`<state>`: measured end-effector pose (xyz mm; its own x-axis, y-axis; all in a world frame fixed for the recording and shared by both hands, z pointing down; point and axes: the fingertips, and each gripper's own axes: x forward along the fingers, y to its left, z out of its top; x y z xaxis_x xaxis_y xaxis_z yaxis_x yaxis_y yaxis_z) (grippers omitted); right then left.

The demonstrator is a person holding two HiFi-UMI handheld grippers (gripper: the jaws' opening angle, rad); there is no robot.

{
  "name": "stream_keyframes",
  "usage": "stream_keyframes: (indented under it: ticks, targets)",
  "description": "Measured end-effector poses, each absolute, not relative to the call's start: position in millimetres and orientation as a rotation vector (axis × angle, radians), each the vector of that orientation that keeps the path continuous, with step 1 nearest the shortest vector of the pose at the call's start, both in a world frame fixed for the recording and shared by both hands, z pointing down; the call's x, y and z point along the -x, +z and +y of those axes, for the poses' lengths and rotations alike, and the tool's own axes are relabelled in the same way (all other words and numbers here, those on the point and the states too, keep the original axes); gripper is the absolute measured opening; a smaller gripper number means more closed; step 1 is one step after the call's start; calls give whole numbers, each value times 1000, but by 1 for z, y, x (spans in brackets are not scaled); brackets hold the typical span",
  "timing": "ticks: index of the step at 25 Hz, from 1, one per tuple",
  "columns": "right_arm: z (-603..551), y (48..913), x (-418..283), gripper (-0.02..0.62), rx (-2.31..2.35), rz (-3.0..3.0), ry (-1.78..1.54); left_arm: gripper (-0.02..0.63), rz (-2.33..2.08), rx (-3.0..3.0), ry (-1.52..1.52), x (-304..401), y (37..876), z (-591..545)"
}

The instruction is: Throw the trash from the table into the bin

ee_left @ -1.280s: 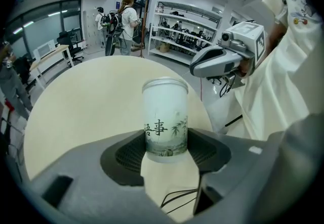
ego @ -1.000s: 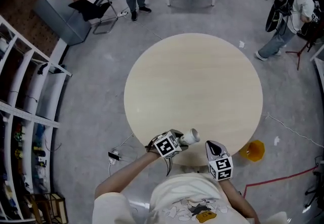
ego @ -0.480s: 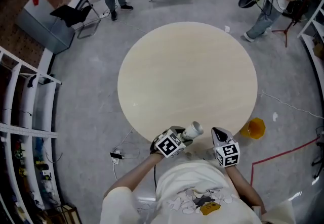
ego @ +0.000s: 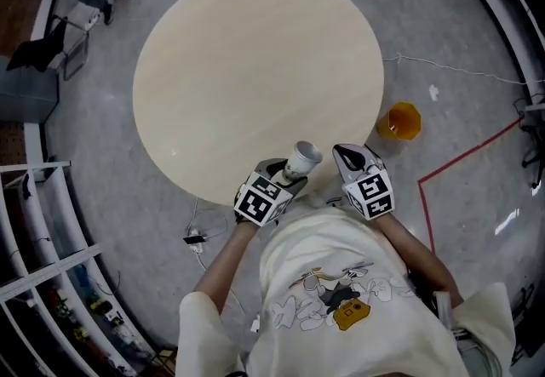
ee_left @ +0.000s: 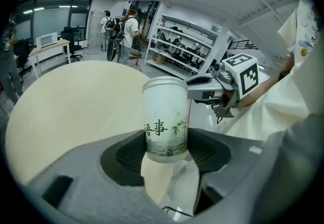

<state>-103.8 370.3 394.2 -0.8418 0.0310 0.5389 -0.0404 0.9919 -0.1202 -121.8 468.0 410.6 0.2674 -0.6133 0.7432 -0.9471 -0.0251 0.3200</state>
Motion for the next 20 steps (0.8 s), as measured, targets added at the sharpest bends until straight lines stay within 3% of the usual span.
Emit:
stream_keyframes:
  ticks: [20]
  targets:
    - [187,403,13,6,-197,-2542,465,264,-1266,-1777,596,30,392,265]
